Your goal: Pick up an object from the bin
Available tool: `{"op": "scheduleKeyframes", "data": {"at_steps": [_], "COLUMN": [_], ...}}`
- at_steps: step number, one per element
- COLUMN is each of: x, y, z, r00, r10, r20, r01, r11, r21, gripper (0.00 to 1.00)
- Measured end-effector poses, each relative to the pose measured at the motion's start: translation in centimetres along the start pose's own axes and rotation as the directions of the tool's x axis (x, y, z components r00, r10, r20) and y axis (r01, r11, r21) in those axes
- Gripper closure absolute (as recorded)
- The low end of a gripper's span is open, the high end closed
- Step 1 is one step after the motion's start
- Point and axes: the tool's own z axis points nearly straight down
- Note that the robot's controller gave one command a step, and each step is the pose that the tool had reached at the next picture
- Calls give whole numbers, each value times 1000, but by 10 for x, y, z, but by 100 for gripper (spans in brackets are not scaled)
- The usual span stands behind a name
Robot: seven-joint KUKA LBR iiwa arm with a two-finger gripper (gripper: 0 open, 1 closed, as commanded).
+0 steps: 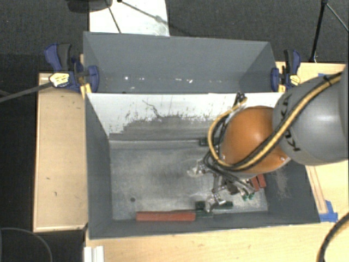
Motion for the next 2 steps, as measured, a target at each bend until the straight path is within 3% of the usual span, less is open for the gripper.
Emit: {"op": "scheduleKeyframes", "data": {"at_steps": [1,2], "x": [8,8], "y": [1,1], "z": [4,4], "r00": [999,999], "r10": [1,2], "r20": [-32,-32], "r01": [-1,-3], "r11": [1000,1000], "r21": [-5,-5], "gripper": [100,100]}}
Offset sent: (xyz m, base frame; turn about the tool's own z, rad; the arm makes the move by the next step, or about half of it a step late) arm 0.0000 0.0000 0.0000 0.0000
